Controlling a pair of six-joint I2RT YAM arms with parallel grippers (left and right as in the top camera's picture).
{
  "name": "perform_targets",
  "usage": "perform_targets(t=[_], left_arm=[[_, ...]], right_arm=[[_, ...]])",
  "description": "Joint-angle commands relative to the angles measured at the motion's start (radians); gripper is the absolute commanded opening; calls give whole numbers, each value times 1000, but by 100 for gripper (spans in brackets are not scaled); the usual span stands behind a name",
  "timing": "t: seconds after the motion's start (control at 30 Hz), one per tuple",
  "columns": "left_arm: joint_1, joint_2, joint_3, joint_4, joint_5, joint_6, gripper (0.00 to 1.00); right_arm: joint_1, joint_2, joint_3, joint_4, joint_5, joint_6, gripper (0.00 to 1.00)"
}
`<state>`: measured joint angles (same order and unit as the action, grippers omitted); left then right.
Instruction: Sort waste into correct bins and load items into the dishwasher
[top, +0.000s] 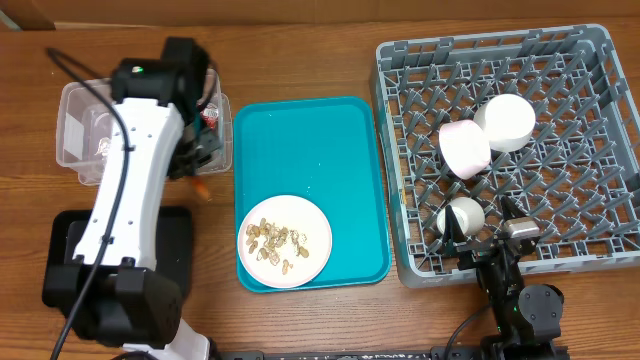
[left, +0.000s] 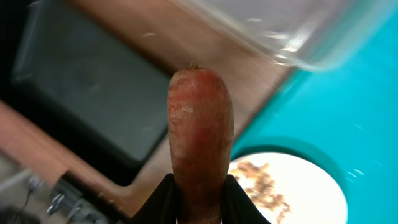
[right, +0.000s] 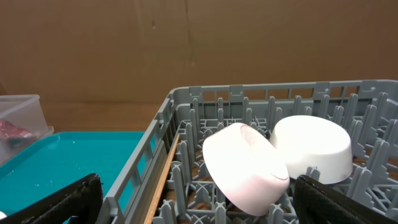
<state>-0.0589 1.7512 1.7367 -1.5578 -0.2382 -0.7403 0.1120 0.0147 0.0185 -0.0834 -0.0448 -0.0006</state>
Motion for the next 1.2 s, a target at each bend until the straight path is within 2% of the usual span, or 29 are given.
perform_targets(t=[0.0,0.1,0.33,0.53,0.57,0.6,0.67,0.73,0.9,1.0,1.17], left_arm=[[52,-84,-92,0,-80,-68,5],[120,-138,-229,58,-75,-81,4],[332,-209,-537,281,51,-95,5],[420,-208,-672,492,129,-80,10],[419,-208,-672,510,135,-74,17],[418,-209,-671,524,149,-65,32],[418,-209,-657,526,204,-36,72],[418,-209,-637,516,278,24,82],[409,-215,-542,423,310,71,80],[371,-227,-487,382,322,103,75],[161,-248,-465,418,326,196,69]], right_arm=[[-3,-9,-10,3,-2,-4,100],[-3,-9,-10,3,-2,-4,100],[-3,-9,-10,3,-2,-4,100],[-3,-9,-10,3,-2,-4,100],[-3,-9,-10,3,-2,-4,100],[-3,-9,-10,3,-2,-4,100],[-3,-9,-10,3,-2,-4,100],[-3,-9,-10,3,-2,-4,100],[-3,-9,-10,3,-2,-4,100],[-3,-9,-10,3,-2,-4,100],[-3,-9,-10,3,-2,-4,100]])
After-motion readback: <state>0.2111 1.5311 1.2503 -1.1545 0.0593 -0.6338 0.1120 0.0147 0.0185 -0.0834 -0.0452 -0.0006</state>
